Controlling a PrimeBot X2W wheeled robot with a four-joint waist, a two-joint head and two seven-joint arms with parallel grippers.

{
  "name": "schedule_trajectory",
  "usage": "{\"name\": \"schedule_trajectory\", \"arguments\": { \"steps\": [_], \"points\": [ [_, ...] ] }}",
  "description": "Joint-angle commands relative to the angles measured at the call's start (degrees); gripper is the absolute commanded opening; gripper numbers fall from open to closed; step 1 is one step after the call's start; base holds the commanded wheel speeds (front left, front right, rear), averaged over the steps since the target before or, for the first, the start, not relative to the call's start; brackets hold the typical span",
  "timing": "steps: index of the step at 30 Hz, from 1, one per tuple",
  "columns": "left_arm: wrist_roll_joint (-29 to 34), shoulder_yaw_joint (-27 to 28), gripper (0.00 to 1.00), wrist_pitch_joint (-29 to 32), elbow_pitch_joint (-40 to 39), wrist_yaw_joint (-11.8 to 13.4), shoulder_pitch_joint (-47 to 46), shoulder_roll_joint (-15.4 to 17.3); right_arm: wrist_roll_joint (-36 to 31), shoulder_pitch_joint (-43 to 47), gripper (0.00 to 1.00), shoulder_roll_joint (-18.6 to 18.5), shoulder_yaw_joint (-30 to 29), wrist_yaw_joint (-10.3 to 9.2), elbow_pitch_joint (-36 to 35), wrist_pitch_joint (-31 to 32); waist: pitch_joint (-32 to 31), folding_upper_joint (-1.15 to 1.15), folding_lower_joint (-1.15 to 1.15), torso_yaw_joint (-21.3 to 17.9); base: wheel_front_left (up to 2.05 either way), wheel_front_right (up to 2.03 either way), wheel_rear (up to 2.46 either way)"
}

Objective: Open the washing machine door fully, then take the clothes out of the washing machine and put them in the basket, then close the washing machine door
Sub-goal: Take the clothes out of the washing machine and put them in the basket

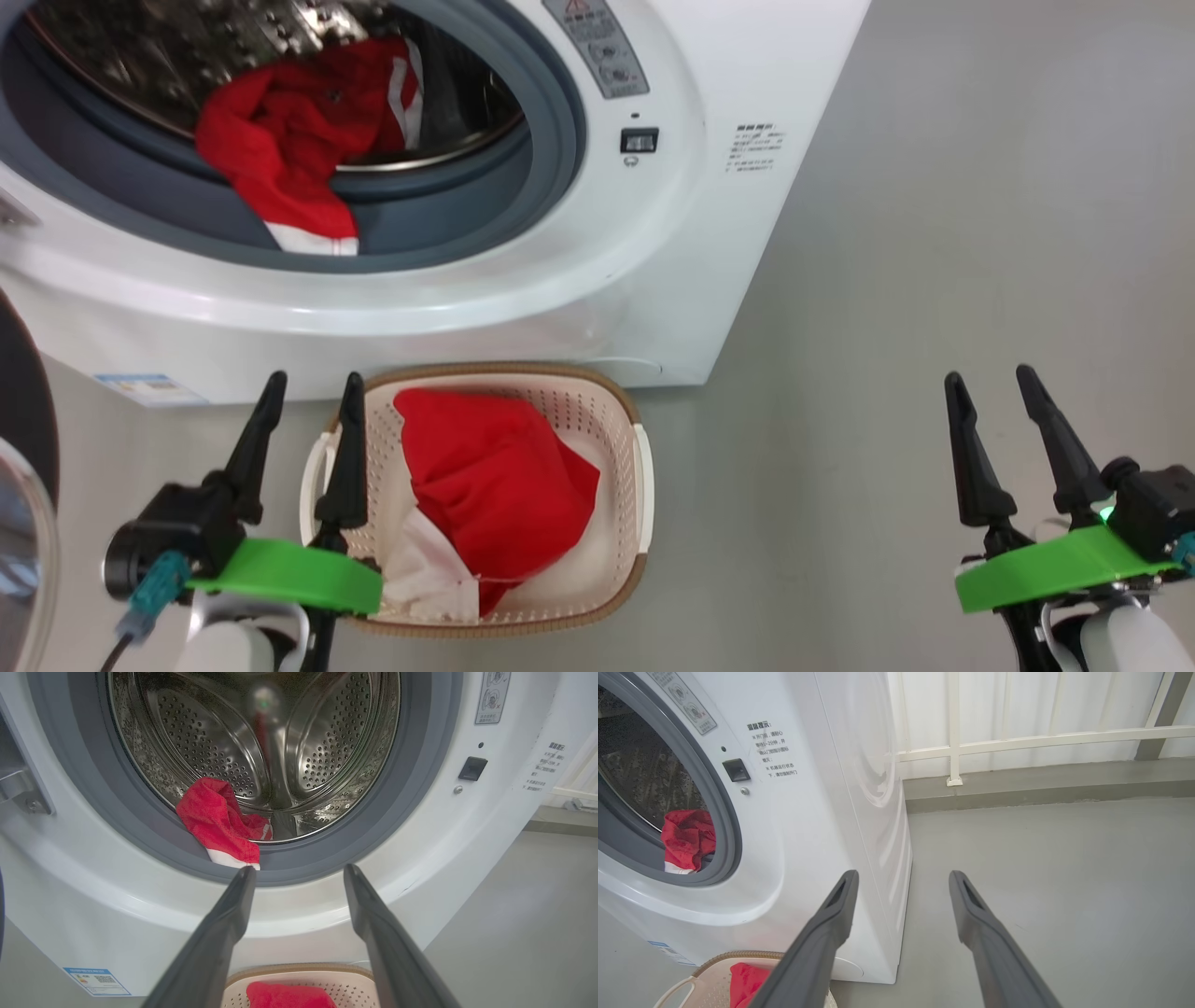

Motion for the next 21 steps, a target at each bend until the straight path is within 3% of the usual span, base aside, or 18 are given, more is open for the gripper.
{"name": "schedule_trajectory", "arguments": {
  "steps": [1,21],
  "points": [
    [0.59,2.29,1.0,-0.28,-3.21,-0.31,1.84,1.27,0.33,1.06,1.0,-0.53,1.12,0.28,-1.42,-0.37,-2.02,0.0,0.0,0.12,0.0,0.0,0.0],
    [0.69,3.82,1.0,-0.28,-14.09,1.37,15.81,1.27,0.62,8.27,1.0,-0.49,-1.15,0.28,-2.19,-0.37,-7.2,0.0,0.0,0.25,0.0,0.0,0.0]
  ]
}}
